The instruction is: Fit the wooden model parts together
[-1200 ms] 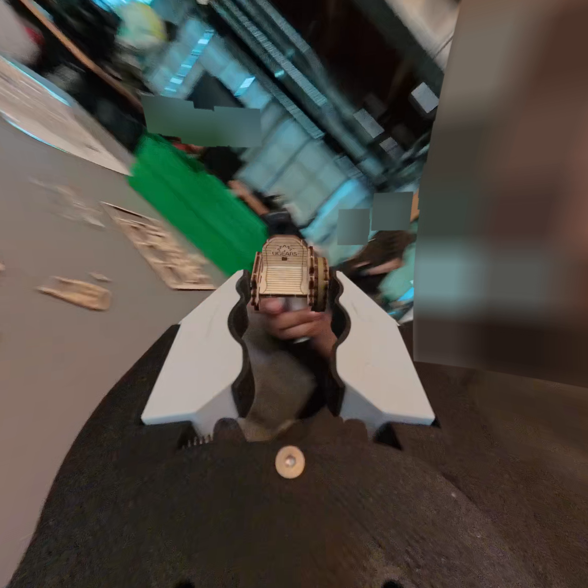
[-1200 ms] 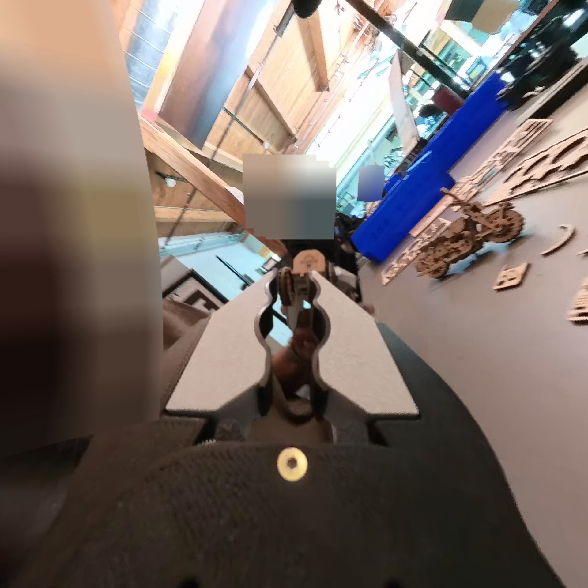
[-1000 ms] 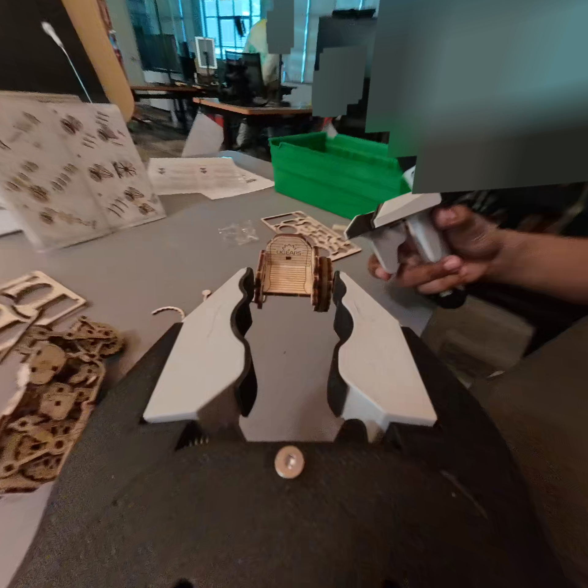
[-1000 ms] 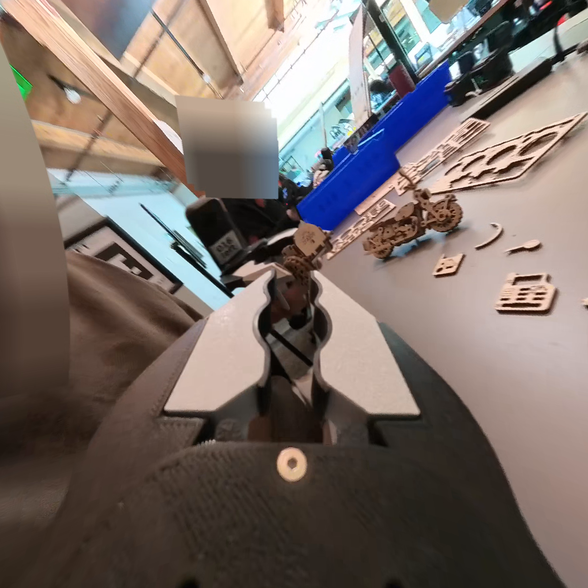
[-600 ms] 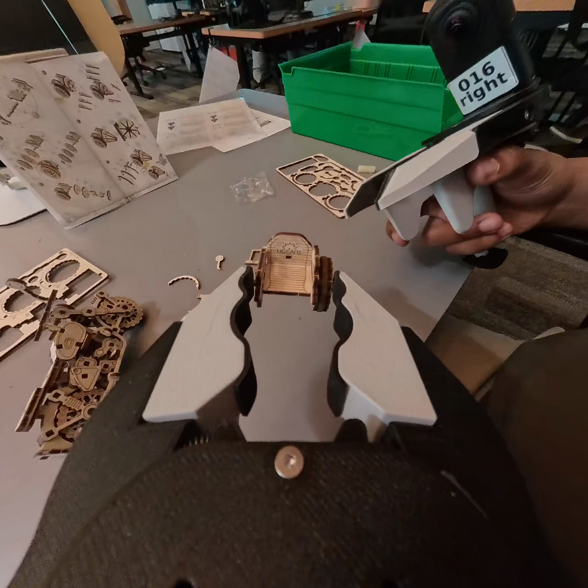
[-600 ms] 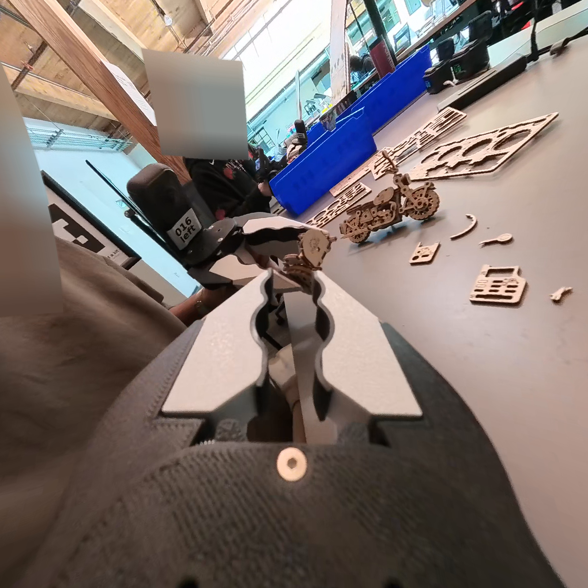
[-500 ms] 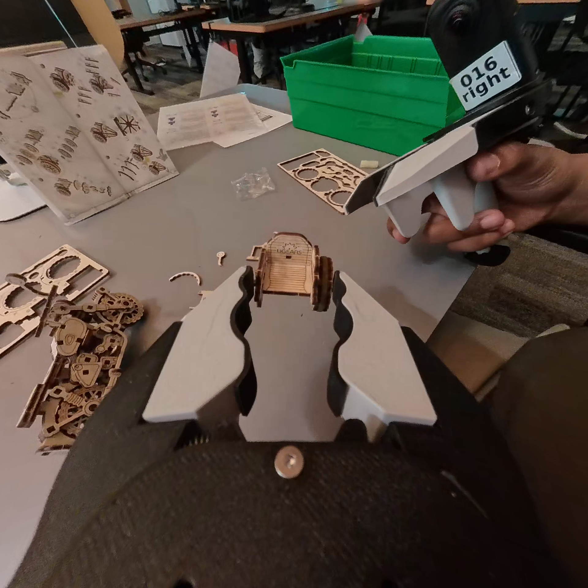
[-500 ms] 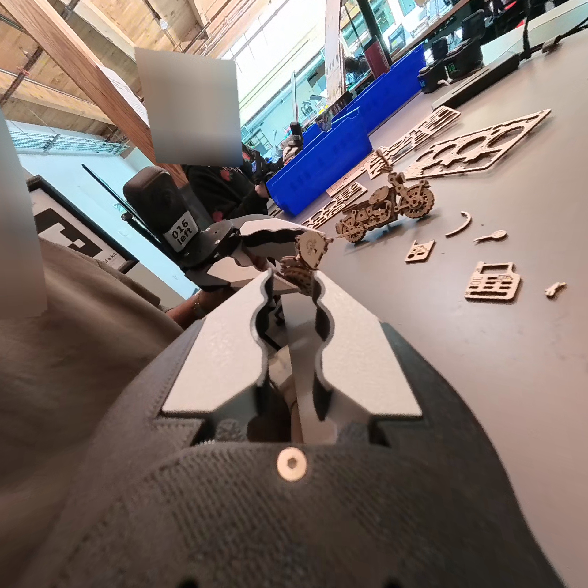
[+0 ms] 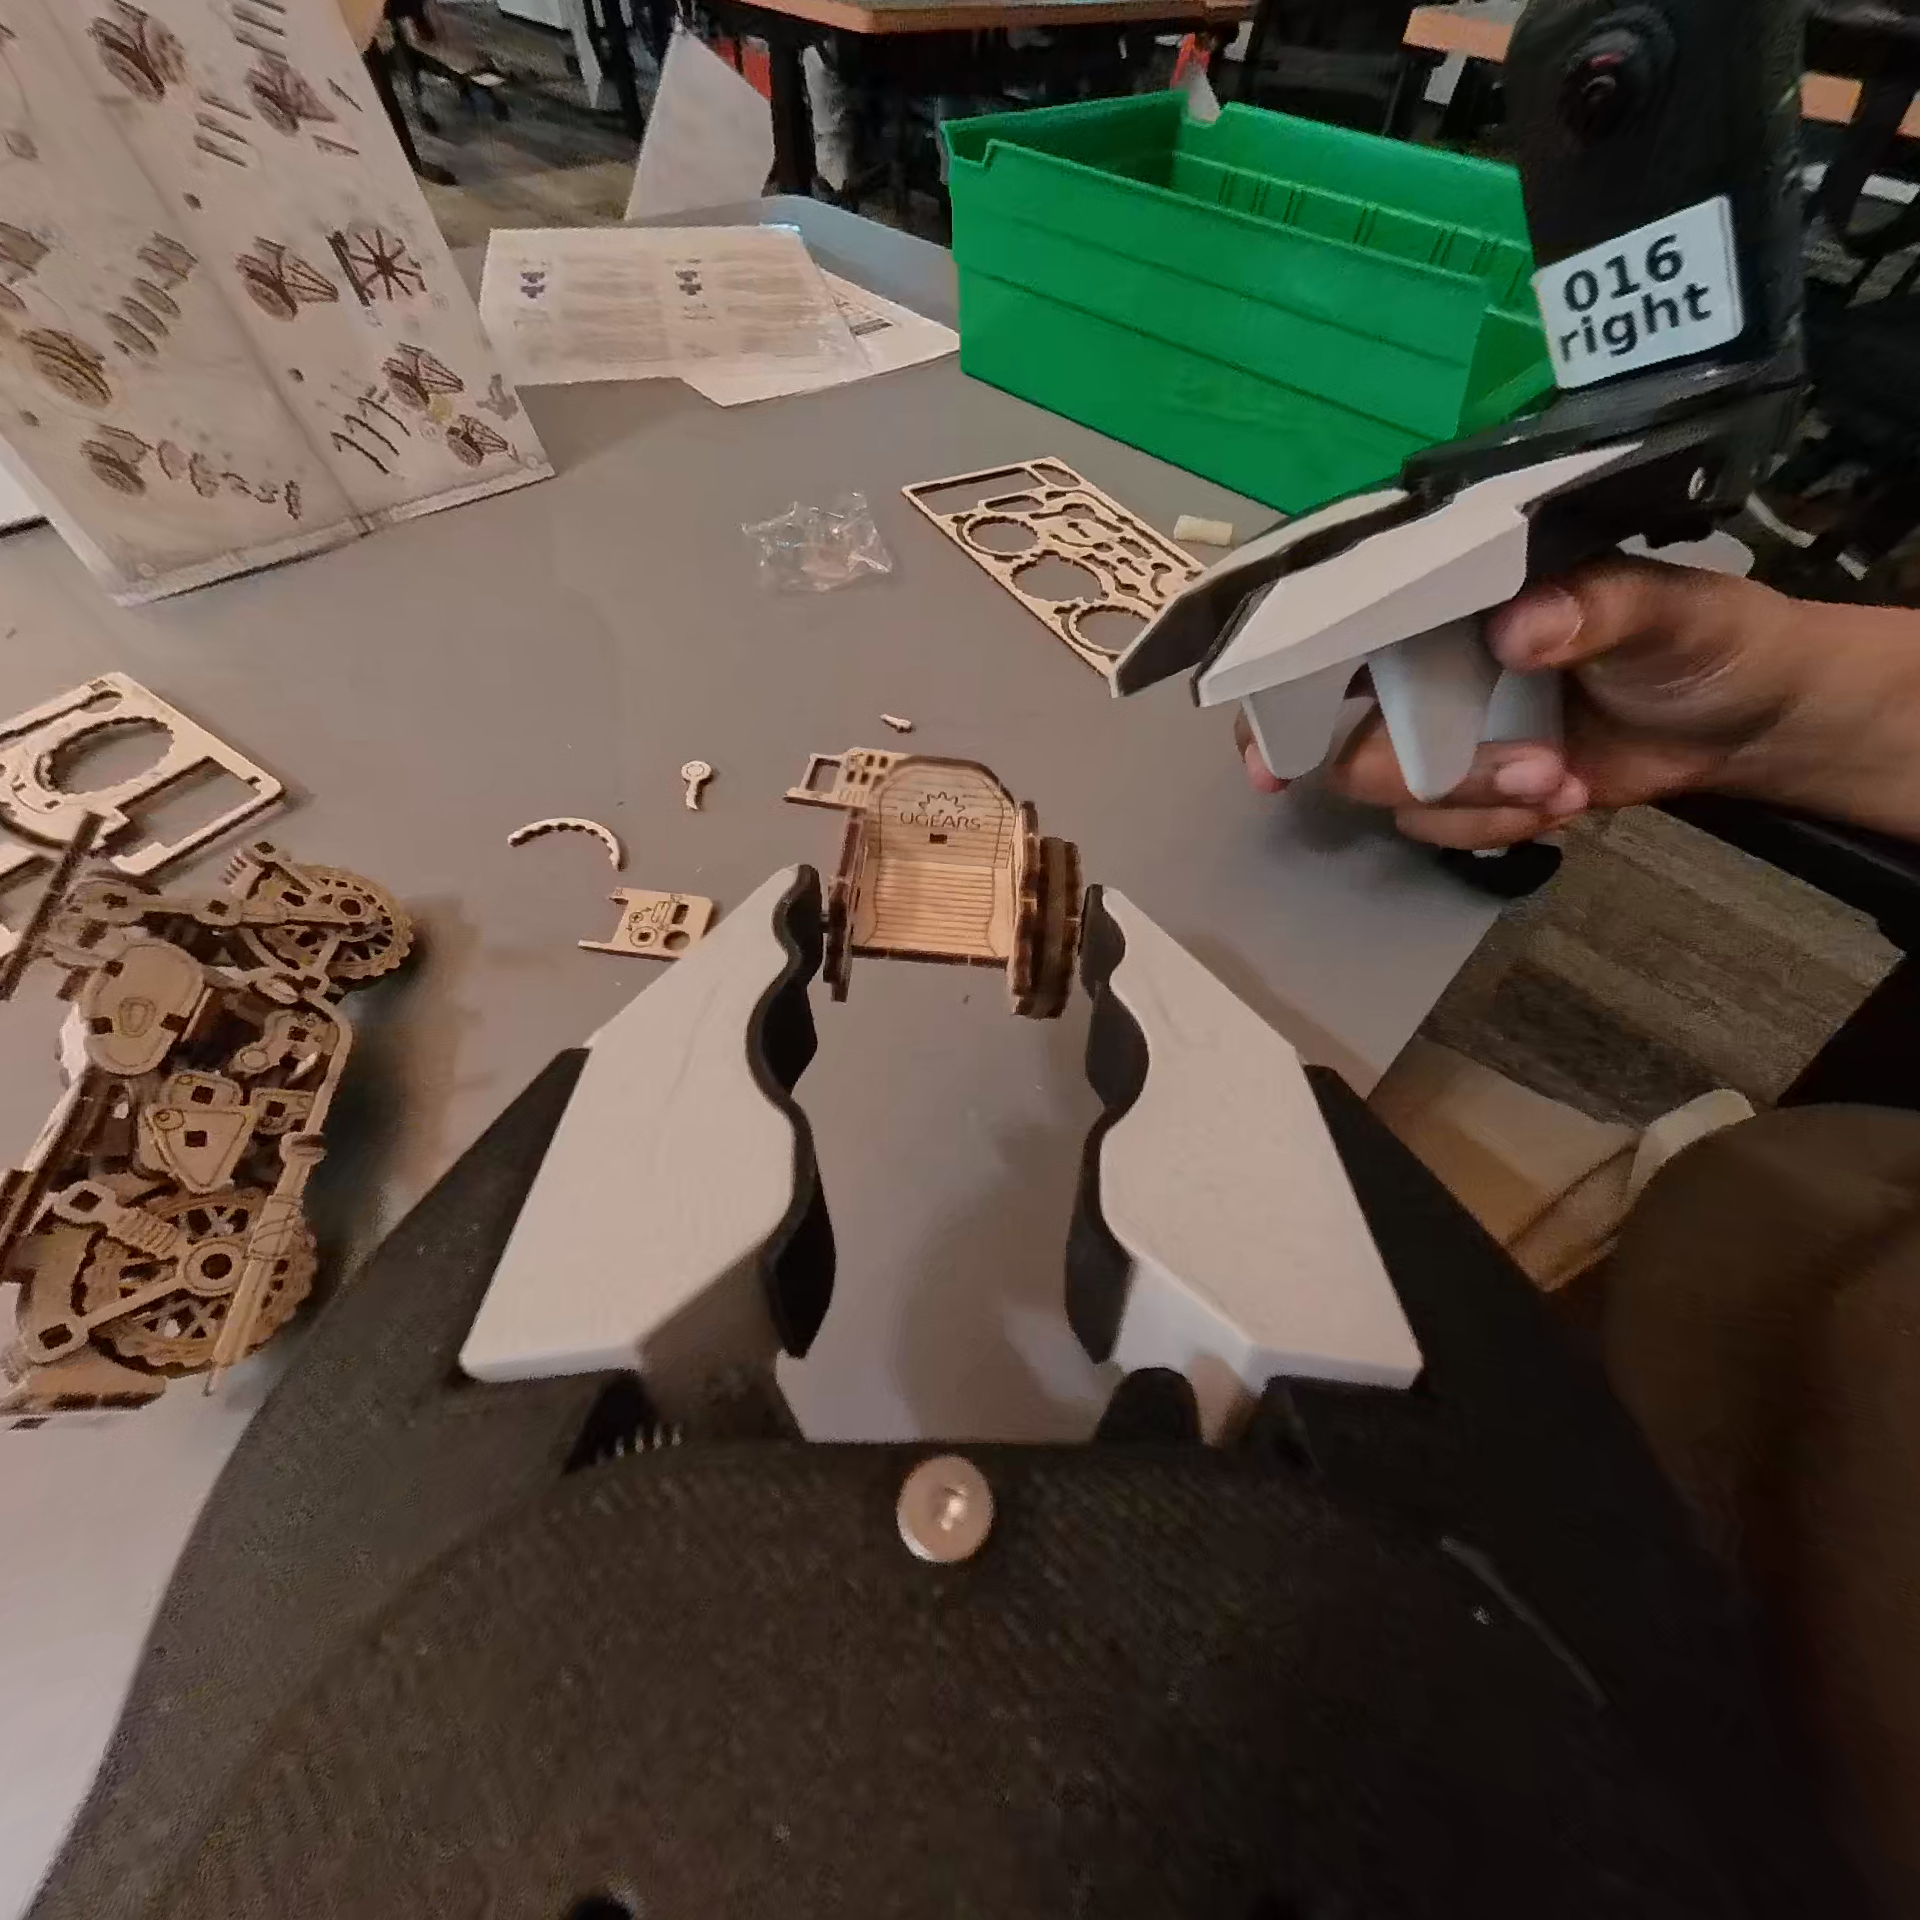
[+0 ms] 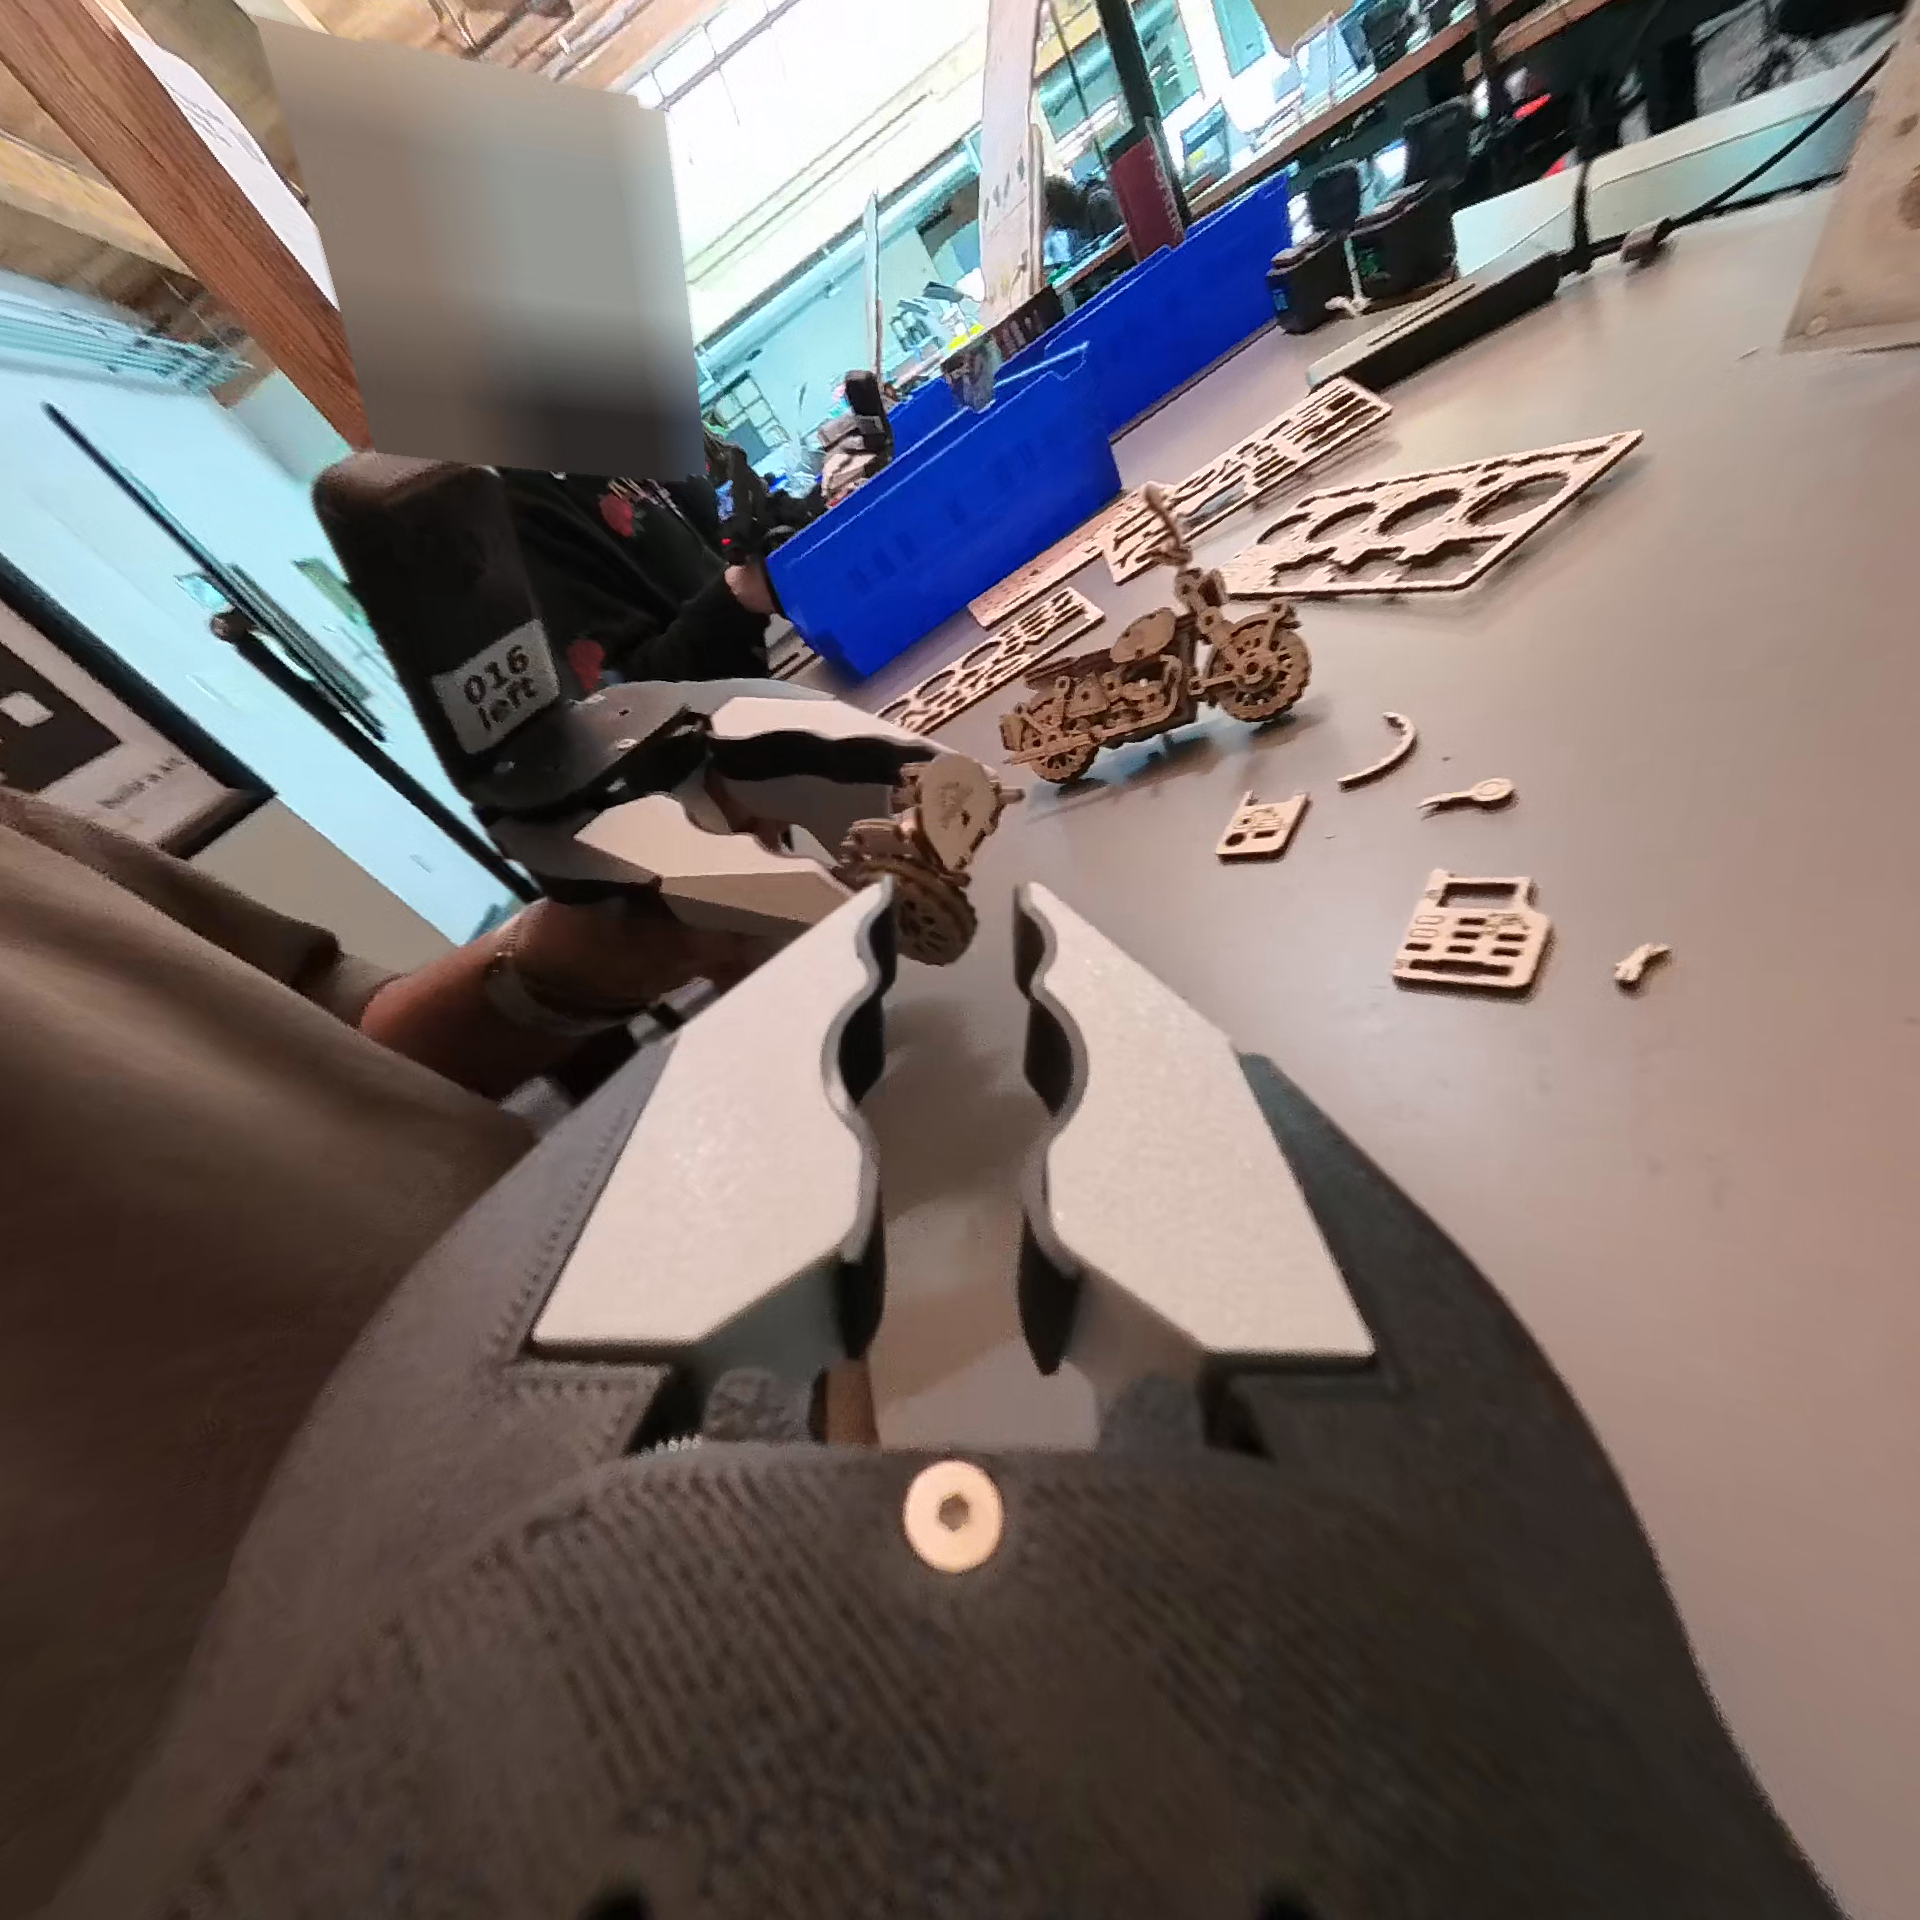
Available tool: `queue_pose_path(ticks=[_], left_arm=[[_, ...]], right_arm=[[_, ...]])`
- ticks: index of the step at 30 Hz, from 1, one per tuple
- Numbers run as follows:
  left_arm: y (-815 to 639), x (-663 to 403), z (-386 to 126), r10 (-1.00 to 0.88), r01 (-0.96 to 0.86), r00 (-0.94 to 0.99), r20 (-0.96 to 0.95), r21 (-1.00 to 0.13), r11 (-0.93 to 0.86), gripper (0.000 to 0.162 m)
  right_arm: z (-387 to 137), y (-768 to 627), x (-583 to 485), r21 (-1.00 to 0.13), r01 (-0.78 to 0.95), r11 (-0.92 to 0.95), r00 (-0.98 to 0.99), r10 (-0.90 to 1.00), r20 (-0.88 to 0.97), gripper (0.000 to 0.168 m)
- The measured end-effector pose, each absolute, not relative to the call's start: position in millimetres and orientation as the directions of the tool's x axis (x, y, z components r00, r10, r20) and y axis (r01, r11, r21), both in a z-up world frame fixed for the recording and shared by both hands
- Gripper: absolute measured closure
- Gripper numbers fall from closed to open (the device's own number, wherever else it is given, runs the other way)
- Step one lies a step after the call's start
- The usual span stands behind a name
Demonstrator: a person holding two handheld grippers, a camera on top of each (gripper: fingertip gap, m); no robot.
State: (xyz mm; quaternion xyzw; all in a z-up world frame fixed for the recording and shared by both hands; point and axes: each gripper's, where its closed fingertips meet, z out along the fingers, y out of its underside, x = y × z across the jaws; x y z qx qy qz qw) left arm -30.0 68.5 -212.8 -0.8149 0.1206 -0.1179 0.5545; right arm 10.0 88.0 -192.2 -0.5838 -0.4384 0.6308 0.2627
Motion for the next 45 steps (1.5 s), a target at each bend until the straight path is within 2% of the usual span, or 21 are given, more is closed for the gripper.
queue_pose_path(ticks=[6, 10, 14, 20, 28, 34, 45], left_arm=[[70, -34, -216, -0.323, -0.257, 0.934, -0.156, -0.919, -0.298, 0.115], [68, -24, -220, -0.351, -0.368, 0.898, -0.264, -0.888, -0.276, 0.115], [65, -13, -223, -0.391, -0.352, 0.892, -0.229, -0.892, -0.282, 0.115], [65, -3, -224, -0.425, -0.341, 0.881, -0.206, -0.9, -0.27, 0.115], [66, -1, -219, -0.435, -0.242, 0.895, -0.102, -0.929, -0.28, 0.115], [64, -1, -217, -0.434, -0.257, 0.893, -0.123, -0.929, -0.267, 0.115], [64, 4, -216, -0.433, -0.22, 0.898, -0.086, -0.937, -0.27, 0.114]], right_arm=[[-187, 99, 9, -0.906, 0.115, -0.407, -0.109, 0.902, -0.419, 0.149], [-193, 92, 0, -0.925, 0.149, -0.348, -0.015, 0.935, -0.354, 0.144], [-194, 76, -8, -0.943, 0.175, -0.281, 0.016, 0.959, -0.283, 0.144], [-202, 67, -8, -0.877, 0.224, -0.426, -0.054, 0.893, -0.447, 0.142], [-206, 74, -7, -0.843, 0.227, -0.487, -0.035, 0.861, -0.507, 0.156], [-202, 70, -6, -0.861, 0.225, -0.456, -0.048, 0.877, -0.477, 0.164], [-202, 75, -5, -0.869, 0.218, -0.444, -0.036, 0.886, -0.462, 0.166]])
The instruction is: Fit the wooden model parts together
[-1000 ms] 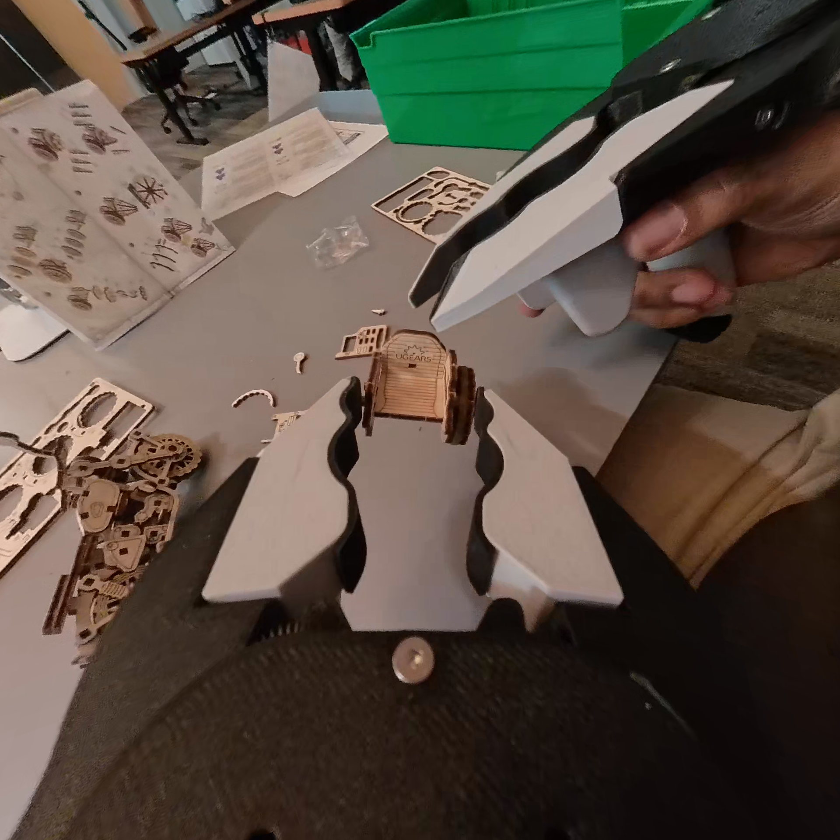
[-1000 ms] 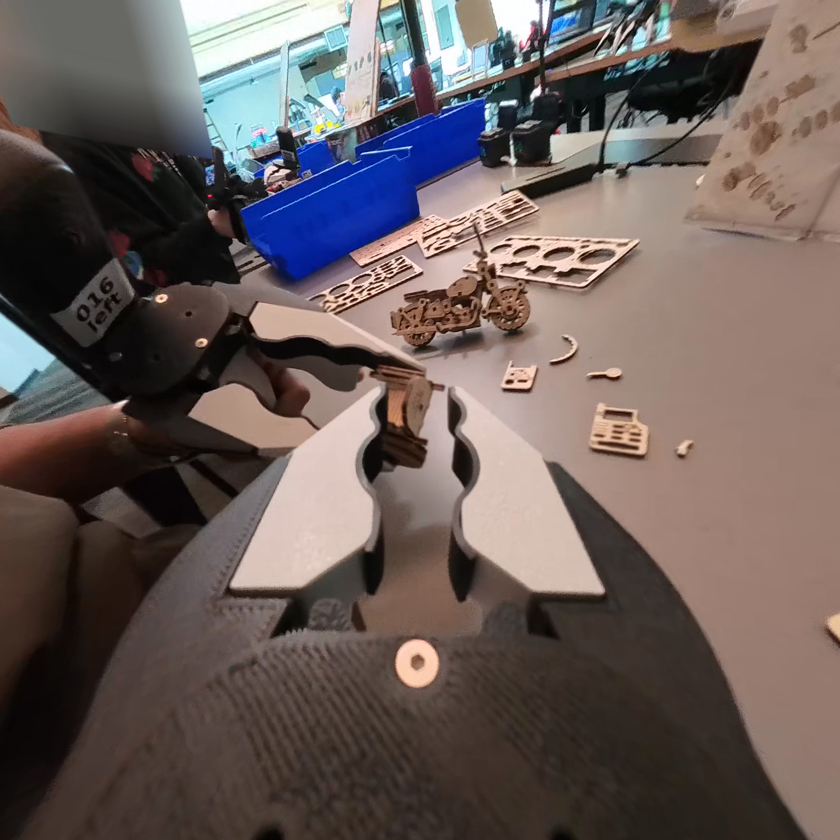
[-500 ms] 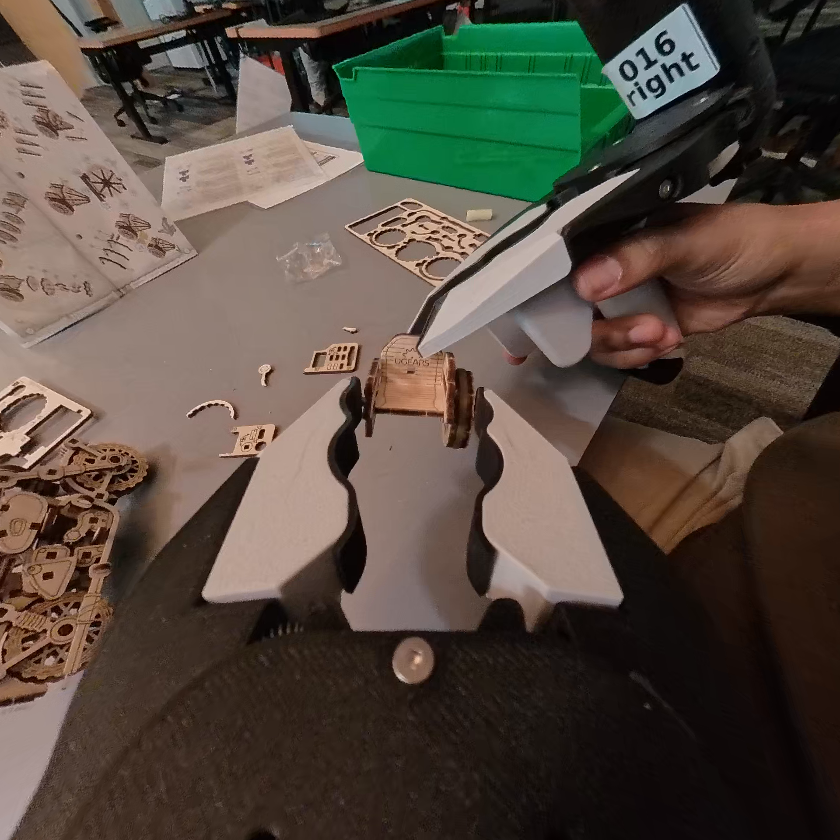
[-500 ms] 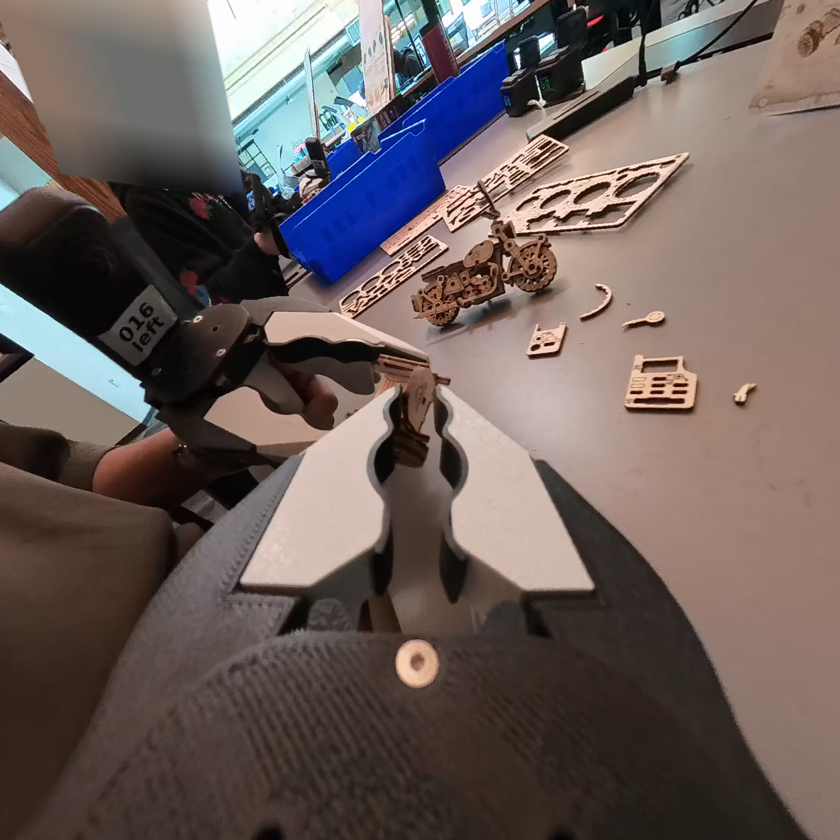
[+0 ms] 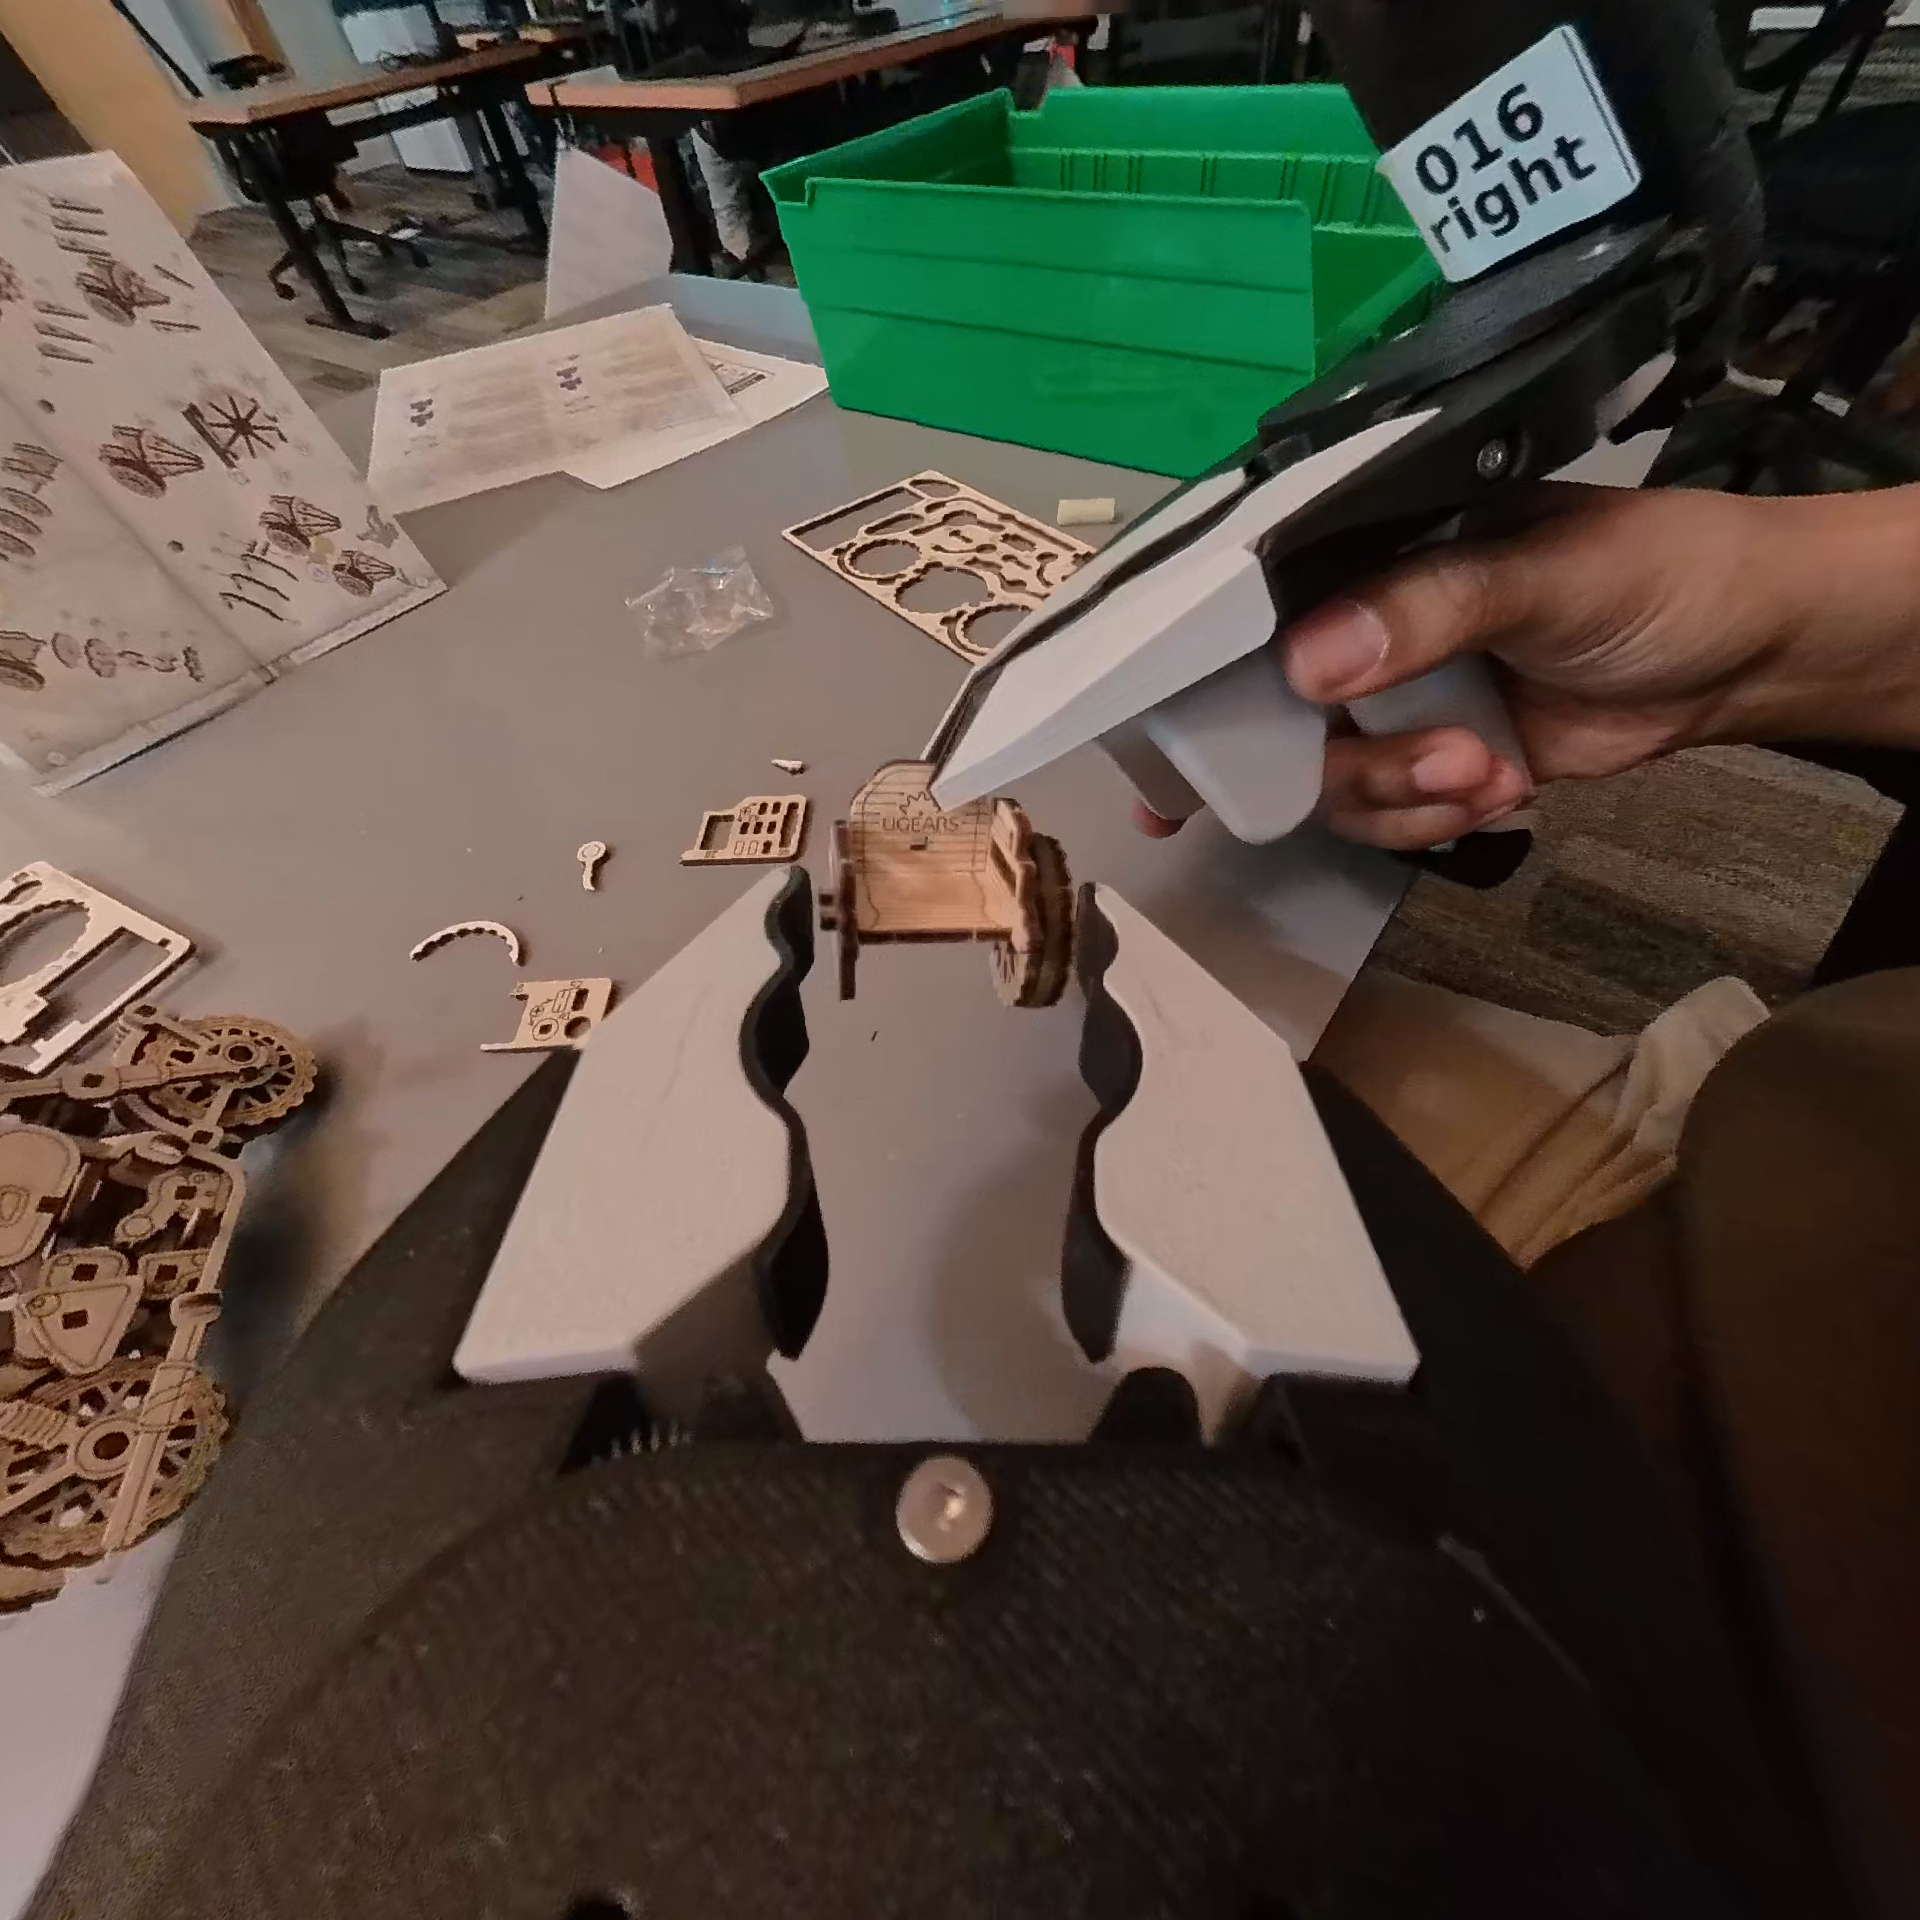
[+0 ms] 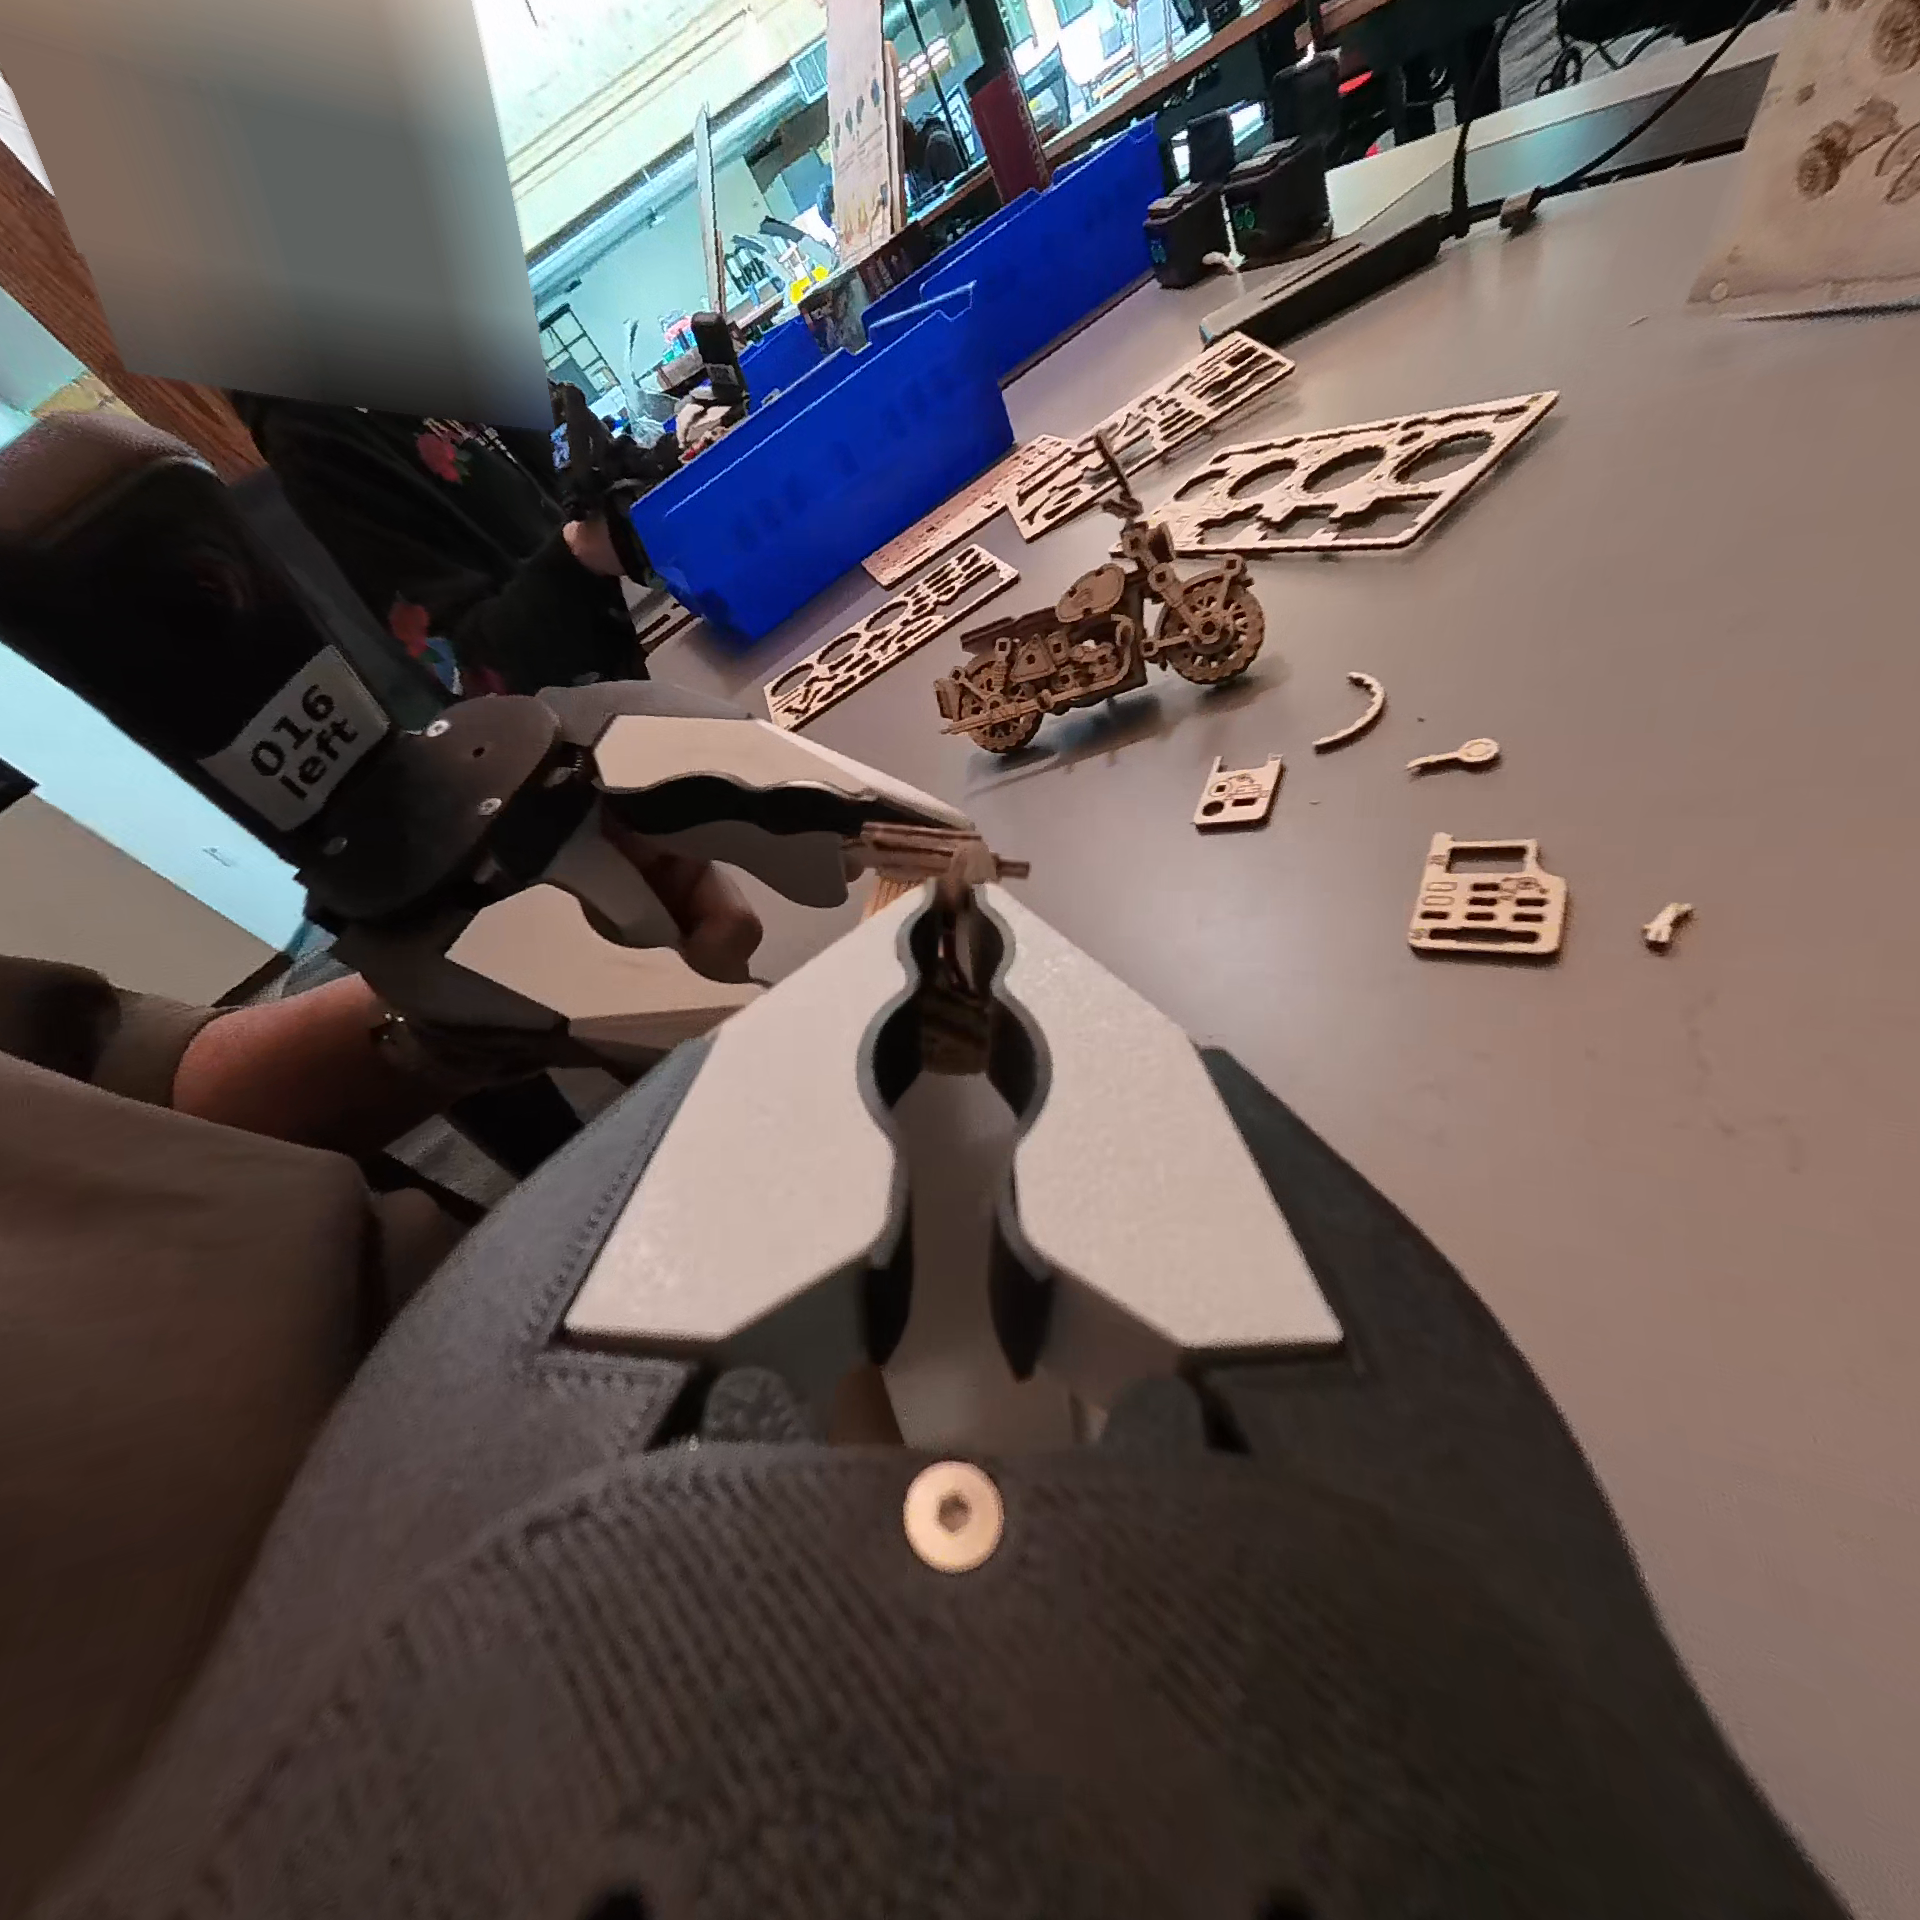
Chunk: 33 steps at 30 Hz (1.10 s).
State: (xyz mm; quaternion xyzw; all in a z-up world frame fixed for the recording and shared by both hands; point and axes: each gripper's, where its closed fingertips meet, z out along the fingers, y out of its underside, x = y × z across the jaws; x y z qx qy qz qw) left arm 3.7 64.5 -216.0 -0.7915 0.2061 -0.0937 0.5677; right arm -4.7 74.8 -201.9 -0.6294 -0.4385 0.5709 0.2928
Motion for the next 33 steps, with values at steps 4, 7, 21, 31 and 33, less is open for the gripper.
queue_pose_path(ticks=[4, 7, 21, 31, 33], left_arm=[[64, 5, -214, -0.444, -0.089, 0.894, 0.064, -0.945, -0.315, 0.105], [63, 6, -209, -0.454, 0.069, 0.857, 0.242, -0.928, -0.365, 0.101], [65, 5, -180, -0.377, 0.746, 0.252, 0.892, -0.427, -0.511, 0.133], [66, -12, -176, -0.357, 0.844, 0.197, 0.913, -0.343, -0.411, 0.148], [66, -13, -174, -0.364, 0.854, 0.168, 0.916, -0.32, -0.411, 0.15]], right_arm=[[-200, 77, -3, -0.9, 0.208, -0.383, -0.025, 0.918, -0.396, 0.167], [-198, 80, -1, -0.926, 0.198, -0.32, -0.012, 0.944, -0.329, 0.167], [-154, 88, 6, -0.975, 0.038, 0.218, 0.232, 0.947, 0.221, 0.168], [-152, 67, -8, -0.924, 0.068, 0.375, 0.263, 0.887, 0.379, 0.167], [-153, 66, -9, -0.926, 0.068, 0.371, 0.26, 0.89, 0.376, 0.167]])
